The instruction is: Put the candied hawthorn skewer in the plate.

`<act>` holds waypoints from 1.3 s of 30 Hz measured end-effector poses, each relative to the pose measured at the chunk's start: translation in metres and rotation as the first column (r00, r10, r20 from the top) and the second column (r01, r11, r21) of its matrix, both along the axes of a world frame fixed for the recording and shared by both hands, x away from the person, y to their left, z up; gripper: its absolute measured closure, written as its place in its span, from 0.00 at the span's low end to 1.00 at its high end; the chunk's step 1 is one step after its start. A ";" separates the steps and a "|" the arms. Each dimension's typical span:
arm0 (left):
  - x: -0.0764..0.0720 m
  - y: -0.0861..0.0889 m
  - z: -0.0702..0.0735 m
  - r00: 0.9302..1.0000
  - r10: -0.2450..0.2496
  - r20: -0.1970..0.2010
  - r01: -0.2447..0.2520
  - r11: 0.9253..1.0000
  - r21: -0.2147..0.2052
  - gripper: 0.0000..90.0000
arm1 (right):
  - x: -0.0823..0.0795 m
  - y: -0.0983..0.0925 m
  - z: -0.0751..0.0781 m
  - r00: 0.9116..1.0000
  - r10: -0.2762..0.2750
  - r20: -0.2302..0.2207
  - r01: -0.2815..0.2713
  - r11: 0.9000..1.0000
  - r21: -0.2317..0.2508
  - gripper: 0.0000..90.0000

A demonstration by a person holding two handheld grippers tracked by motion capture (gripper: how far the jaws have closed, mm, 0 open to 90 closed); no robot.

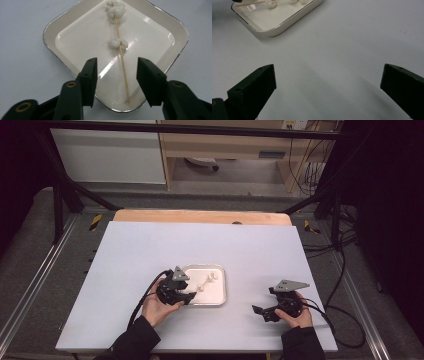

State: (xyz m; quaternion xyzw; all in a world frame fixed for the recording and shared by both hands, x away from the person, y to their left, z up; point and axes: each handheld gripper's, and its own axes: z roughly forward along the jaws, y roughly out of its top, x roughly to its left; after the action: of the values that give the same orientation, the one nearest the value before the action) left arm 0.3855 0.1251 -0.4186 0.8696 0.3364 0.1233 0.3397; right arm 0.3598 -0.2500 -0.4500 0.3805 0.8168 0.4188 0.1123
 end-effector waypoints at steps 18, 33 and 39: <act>-0.018 0.082 -0.002 0.998 0.063 0.006 -0.062 0.993 -0.100 0.18 | 0.000 -0.002 0.001 1.000 -0.003 0.002 0.003 1.000 0.012 0.01; -0.037 0.143 -0.029 0.988 0.153 0.008 -0.151 0.980 -0.128 0.09 | 0.001 -0.002 0.001 1.000 -0.006 -0.001 0.006 1.000 0.005 0.01; -0.038 0.152 -0.034 0.986 0.168 0.005 -0.166 0.977 -0.133 0.08 | 0.000 -0.001 0.000 1.000 -0.013 -0.020 0.013 1.000 0.004 0.01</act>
State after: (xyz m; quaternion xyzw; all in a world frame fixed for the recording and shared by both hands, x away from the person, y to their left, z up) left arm 0.3475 0.2770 -0.4526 0.8128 0.4128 0.1360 0.3879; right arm 0.3593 -0.2514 -0.4499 0.3905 0.8145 0.4157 0.1061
